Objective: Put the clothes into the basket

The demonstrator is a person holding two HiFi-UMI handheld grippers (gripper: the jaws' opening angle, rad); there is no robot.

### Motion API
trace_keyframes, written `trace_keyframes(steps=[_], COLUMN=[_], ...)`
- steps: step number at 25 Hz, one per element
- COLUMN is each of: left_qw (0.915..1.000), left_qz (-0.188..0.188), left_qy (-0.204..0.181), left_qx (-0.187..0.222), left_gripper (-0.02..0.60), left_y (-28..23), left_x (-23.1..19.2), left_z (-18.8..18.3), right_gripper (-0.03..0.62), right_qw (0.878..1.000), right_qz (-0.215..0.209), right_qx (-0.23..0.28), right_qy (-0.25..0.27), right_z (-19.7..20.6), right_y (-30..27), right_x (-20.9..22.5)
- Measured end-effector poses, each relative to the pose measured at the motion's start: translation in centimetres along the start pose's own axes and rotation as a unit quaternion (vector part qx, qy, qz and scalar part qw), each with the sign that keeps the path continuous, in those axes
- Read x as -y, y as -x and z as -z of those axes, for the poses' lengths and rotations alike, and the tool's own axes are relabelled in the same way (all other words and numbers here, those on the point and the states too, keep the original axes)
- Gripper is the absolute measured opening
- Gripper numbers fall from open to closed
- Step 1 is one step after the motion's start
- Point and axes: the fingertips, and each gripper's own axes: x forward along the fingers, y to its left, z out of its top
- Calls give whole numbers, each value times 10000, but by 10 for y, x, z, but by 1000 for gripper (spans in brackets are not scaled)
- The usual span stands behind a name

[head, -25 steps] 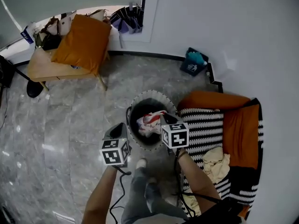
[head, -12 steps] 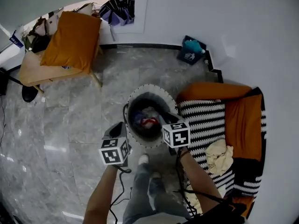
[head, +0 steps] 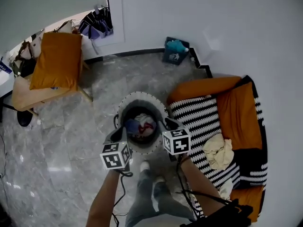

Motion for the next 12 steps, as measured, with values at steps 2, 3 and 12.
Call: trace_keyframes(steps=[2,3,12], left_qw=[9998,9995,9900], left_qz=[152,236,1118], left_qy=[-129,-205,-825], left_qx=[-40,-58,-251], left_gripper=[-5,-5,-5], left_y=[-3,-5,-29], left_x=[17,26,123], left_z=[-3,-5,-9], right_gripper=[114,114,114], right_qw=[9998,9996,9903], right_qz=[120,188,1028], right_qx=[65,92,273], right_qy=[-116,-180,-889], right_z=[1,3,38], right_y=[13,20,93], right_x=[11,17,89])
